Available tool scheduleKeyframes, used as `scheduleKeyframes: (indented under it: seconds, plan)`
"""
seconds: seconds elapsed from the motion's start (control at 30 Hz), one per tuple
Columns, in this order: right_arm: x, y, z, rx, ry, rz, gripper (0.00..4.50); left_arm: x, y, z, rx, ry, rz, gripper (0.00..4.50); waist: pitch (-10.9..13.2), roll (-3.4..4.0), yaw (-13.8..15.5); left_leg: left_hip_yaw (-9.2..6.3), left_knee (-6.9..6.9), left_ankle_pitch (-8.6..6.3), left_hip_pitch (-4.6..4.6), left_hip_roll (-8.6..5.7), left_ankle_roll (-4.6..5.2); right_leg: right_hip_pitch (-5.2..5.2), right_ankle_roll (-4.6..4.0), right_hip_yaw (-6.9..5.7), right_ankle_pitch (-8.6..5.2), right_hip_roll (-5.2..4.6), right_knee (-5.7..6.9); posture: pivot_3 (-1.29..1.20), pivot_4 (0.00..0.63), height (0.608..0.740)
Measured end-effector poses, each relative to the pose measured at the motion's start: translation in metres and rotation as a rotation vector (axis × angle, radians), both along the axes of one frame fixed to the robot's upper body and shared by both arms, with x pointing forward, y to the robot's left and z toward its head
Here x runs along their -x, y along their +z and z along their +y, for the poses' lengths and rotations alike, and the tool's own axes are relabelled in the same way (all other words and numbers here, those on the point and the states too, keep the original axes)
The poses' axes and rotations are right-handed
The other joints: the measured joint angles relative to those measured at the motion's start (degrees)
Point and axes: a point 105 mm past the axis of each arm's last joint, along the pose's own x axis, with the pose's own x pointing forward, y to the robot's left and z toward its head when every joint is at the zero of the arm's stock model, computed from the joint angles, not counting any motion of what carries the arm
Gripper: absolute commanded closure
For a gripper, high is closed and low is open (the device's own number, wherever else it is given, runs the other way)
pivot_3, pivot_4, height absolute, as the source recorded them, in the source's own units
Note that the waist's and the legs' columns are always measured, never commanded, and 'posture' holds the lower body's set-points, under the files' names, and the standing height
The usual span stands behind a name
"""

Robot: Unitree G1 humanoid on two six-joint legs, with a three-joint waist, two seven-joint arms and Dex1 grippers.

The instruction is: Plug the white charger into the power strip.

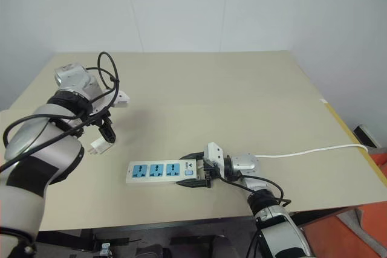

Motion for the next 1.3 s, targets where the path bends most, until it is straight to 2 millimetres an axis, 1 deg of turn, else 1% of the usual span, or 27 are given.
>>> scheduleKeyframes:
  seconds: [0.13, 0.2, 0.37, 0.57, 0.8, 0.9, 1.2, 1.23, 1.3]
  plan:
    - [-0.001, 0.0, 0.0, 0.0, 0.002, 0.005, 1.08, 0.004, -0.009, 0.004, -0.004, 0.012, 0.032, 0.0, 0.0, 0.0, -0.01, 0.0, 0.15, -0.01, -0.02, 0.02, 0.01, 0.0, 0.0, -0.01, 0.0, 0.01, 0.11, 0.0, 0.15, 0.74]
    - [-0.002, 0.0, 0.001, 0.0, 0.005, 0.007, 1.08, 0.005, -0.009, 0.005, -0.001, 0.016, 0.038, 0.0, 0.0, 0.0, -0.05, 0.0, 0.2, -0.02, -0.02, 0.02, 0.02, 0.0, 0.0, 0.0, 0.0, 0.01, 0.44, 0.0, 0.15, 0.74]
    - [-0.003, 0.001, 0.003, -0.003, 0.008, 0.005, 1.08, 0.006, -0.01, 0.005, 0.015, 0.017, 0.044, 0.0, 0.0, 0.0, -0.11, -0.01, 0.21, -0.02, -0.02, 0.03, 0.03, 0.0, 0.01, 0.0, -0.01, 0.01, 0.47, 0.0, 0.15, 0.74]
    - [-0.003, 0.001, 0.003, -0.004, 0.008, 0.003, 1.08, 0.01, -0.025, 0.007, 0.023, 0.029, 0.075, 0.0, 0.0, 0.0, -0.11, -0.01, 0.24, -0.02, -0.03, 0.04, 0.03, 0.0, 0.01, -0.01, -0.01, 0.01, 0.52, 0.0, 0.15, 0.74]
    - [-0.003, 0.001, 0.003, -0.005, 0.008, 0.003, 1.08, 0.006, -0.025, 0.012, -0.002, 0.042, 0.022, 0.0, 0.0, 0.0, -0.11, -0.02, 0.25, -0.02, -0.02, 0.04, 0.04, 0.0, 0.01, 0.0, -0.01, 0.01, 0.54, 0.0, 0.15, 0.74]
    - [-0.003, 0.001, 0.003, -0.005, 0.007, 0.003, 1.08, 0.005, -0.029, 0.014, -0.012, 0.046, 0.01, 0.55, 0.0, 0.0, -0.11, -0.01, 0.25, -0.02, -0.02, 0.04, 0.04, 0.0, 0.01, -0.01, -0.01, 0.01, 0.55, 0.0, 0.15, 0.74]
    - [-0.003, 0.001, 0.002, -0.005, 0.007, 0.003, 1.08, 0.001, -0.03, 0.011, -0.001, 0.05, -0.024, 3.4, 0.0, 0.0, -0.1, -0.01, 0.25, -0.02, -0.03, 0.03, 0.04, 0.0, 0.01, -0.01, -0.01, 0.01, 0.56, 0.0, 0.15, 0.74]
    - [-0.003, 0.001, 0.002, -0.005, 0.007, 0.003, 1.08, 0.001, -0.03, 0.011, 0.0, 0.051, -0.026, 3.53, 0.0, 0.0, -0.1, -0.01, 0.25, -0.02, -0.02, 0.03, 0.04, 0.0, 0.01, -0.01, -0.01, 0.01, 0.56, 0.0, 0.15, 0.74]
    - [-0.003, 0.001, 0.002, -0.005, 0.007, 0.003, 1.08, 0.0, -0.03, 0.011, 0.001, 0.051, -0.027, 3.52, 0.0, 0.0, -0.09, -0.01, 0.25, -0.02, -0.02, 0.03, 0.03, 0.0, 0.01, -0.01, -0.01, 0.01, 0.57, 0.0, 0.15, 0.74]
